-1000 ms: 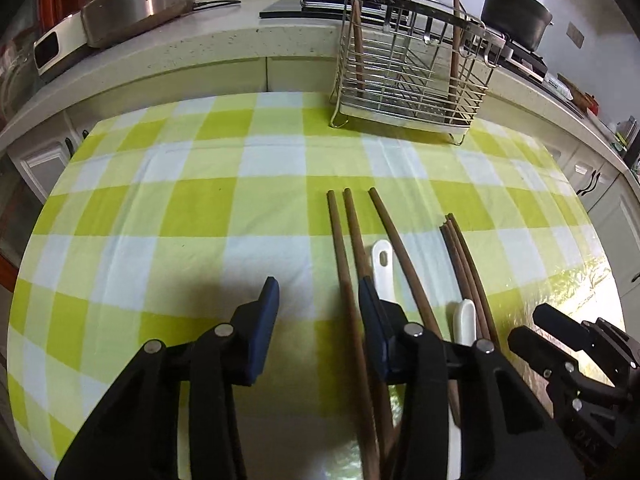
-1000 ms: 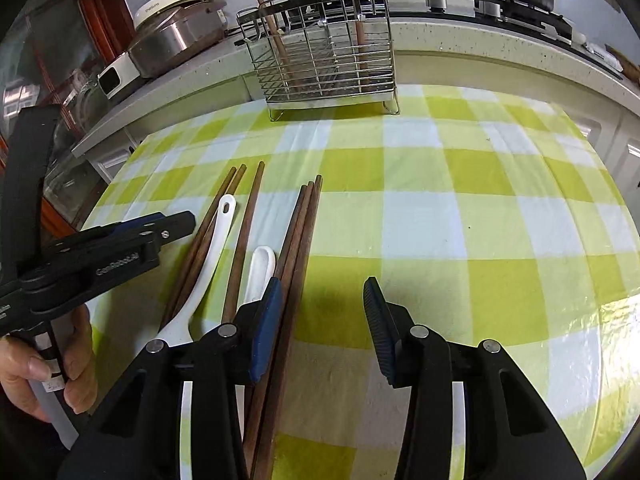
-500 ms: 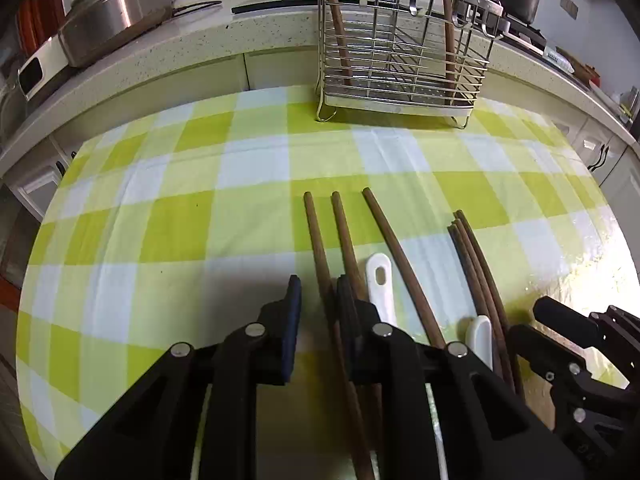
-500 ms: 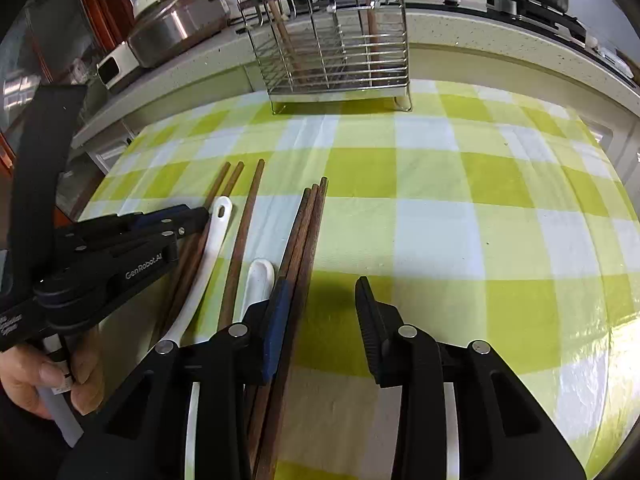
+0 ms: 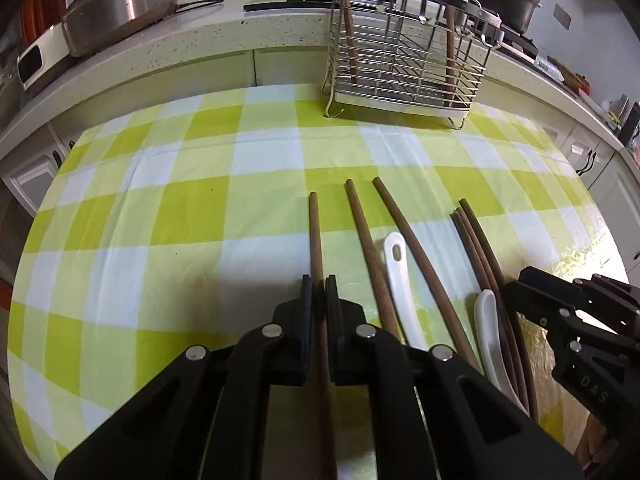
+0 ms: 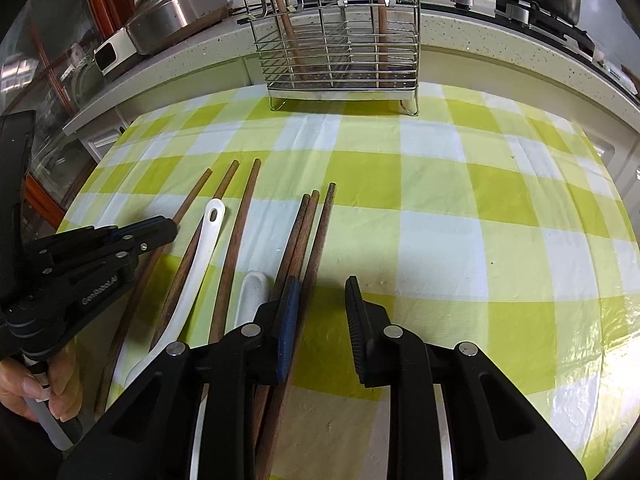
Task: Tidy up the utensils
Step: 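Return to the table and close the left tool on a chopstick while the right tool grasps another, then lift both held chopsticks upright and carry them toward the wire rack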
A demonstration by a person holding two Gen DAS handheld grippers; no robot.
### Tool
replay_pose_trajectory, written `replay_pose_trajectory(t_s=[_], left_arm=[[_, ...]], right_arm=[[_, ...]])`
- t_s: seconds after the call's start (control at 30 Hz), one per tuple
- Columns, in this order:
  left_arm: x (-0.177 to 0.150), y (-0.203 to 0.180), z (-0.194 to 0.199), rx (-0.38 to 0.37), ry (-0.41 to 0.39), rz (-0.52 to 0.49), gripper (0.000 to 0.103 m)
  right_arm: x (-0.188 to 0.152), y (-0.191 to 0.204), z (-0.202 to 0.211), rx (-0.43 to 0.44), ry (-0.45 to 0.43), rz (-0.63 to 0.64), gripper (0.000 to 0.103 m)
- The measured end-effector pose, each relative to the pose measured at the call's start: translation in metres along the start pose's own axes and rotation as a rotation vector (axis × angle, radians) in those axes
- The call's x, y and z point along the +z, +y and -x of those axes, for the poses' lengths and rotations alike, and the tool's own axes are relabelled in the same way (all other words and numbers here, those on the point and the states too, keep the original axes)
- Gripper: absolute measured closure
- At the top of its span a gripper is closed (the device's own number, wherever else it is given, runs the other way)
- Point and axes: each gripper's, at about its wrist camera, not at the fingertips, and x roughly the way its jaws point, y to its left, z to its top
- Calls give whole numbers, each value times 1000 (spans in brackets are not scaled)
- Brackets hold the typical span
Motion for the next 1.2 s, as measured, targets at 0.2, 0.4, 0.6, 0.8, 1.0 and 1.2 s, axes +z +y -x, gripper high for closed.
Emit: replay_pose_trajectory(t_s=[0.2, 0.4, 0.6, 0.8, 1.0, 1.2], left_arm=[[-1, 4, 0, -7, -3, 19, 97], [-5, 6, 2, 9, -13, 35, 97], [-6, 8, 4, 21, -7, 52, 97], [-9, 4, 4, 46, -29, 31, 97], [-12, 4, 6, 46, -38, 31, 97], [-11, 8, 6, 32, -40, 54, 97]], right_arm=[[0, 6, -2, -49, 9, 18, 85], [1, 4, -4, -68, -8, -10, 87], [6, 11, -8, -92, 2, 11, 87], [2, 9, -7, -101, -24, 29, 94], [-2, 9, -5, -106, -56, 37, 95], [1, 7, -6, -99, -37, 18, 95]])
